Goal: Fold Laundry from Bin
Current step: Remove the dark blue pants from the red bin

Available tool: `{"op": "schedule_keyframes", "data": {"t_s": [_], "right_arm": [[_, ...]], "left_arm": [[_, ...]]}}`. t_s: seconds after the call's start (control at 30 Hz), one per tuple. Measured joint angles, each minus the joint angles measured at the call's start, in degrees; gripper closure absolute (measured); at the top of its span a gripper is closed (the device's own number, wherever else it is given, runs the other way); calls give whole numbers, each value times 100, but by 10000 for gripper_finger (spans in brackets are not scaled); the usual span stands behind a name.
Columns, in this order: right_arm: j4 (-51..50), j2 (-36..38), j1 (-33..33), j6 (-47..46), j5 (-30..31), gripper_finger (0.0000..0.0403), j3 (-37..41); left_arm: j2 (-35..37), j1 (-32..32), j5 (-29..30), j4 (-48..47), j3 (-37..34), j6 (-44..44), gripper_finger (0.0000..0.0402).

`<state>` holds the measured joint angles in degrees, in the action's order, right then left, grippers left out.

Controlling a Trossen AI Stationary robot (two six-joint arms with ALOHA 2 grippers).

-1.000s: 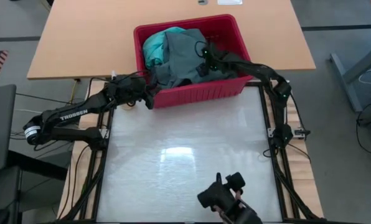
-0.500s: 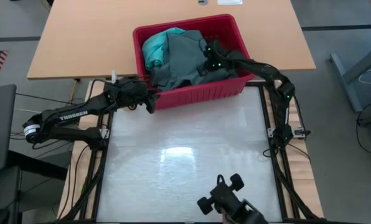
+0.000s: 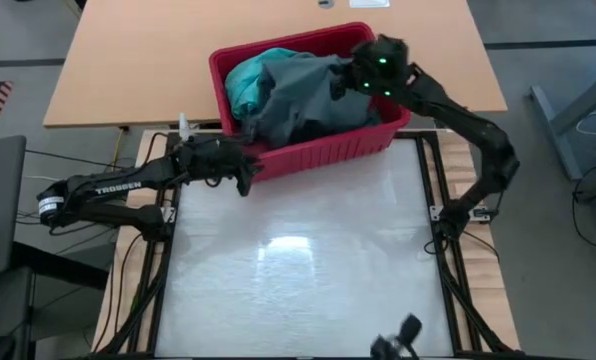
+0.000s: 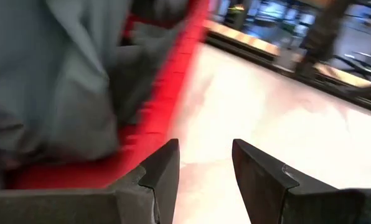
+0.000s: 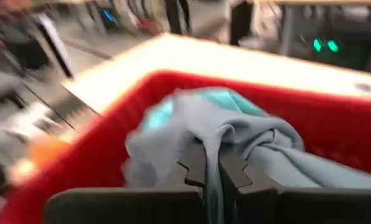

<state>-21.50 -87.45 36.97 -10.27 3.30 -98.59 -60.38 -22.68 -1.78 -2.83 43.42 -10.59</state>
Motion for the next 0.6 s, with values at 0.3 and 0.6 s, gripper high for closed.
{"op": "schedule_keyframes", "data": {"t_s": [0.3,0.6], "right_arm": [[957,1086,-966,-570,-751,375,0],[805,1989,-2618,-276,-814,374,-4]], "left_arm": [[2,623,-310,445,-2,401,263],[0,1177,-273,1360,-2,940,263]]}}
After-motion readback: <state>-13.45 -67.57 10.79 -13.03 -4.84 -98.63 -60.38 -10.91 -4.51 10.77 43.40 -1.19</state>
